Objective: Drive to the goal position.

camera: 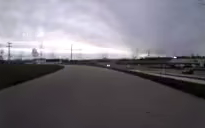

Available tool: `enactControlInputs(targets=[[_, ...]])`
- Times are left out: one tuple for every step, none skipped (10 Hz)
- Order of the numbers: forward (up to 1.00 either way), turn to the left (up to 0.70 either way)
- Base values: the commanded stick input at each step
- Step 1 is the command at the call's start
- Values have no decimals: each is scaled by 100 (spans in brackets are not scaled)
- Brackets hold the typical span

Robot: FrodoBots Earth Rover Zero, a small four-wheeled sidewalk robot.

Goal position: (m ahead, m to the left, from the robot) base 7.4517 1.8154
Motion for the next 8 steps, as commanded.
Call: enactControlInputs(targets=[[100,38],[100,27],[100,0],[100,0],[100,0],[100,0],[100,0],[100,0]])
